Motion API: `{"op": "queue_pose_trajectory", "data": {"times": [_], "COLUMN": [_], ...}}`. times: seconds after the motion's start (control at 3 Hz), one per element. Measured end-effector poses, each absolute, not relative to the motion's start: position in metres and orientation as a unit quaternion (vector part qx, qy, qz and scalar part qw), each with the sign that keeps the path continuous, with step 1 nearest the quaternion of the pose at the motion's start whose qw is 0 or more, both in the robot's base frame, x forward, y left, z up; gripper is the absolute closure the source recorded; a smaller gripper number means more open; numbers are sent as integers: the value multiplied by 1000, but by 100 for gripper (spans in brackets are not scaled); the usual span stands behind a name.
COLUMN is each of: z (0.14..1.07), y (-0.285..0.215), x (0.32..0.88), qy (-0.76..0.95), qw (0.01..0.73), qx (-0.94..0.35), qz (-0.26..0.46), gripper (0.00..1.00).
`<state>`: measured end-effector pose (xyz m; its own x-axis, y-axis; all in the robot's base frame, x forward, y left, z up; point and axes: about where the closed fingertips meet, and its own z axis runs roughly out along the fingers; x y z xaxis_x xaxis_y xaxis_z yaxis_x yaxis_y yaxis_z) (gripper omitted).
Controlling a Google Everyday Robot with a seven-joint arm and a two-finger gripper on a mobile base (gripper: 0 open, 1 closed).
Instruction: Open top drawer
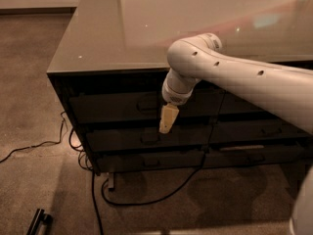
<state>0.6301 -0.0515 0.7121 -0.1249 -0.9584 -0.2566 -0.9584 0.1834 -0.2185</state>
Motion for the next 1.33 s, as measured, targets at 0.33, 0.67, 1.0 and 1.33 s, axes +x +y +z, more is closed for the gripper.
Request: {"op": "queue_pose_trajectory", "data": {"times": [0.33, 0.67, 1.0, 1.33], "z": [713, 714, 714, 706], "y": [-50, -49, -46, -45], "x": [655, 658, 658, 665], "qy": [724, 709, 699, 685], "qw": [191, 194, 200, 185], "qx": [-663, -678, -687, -703], "qz": [7, 3, -7, -33], "gripper": [0, 0, 0, 0]}}
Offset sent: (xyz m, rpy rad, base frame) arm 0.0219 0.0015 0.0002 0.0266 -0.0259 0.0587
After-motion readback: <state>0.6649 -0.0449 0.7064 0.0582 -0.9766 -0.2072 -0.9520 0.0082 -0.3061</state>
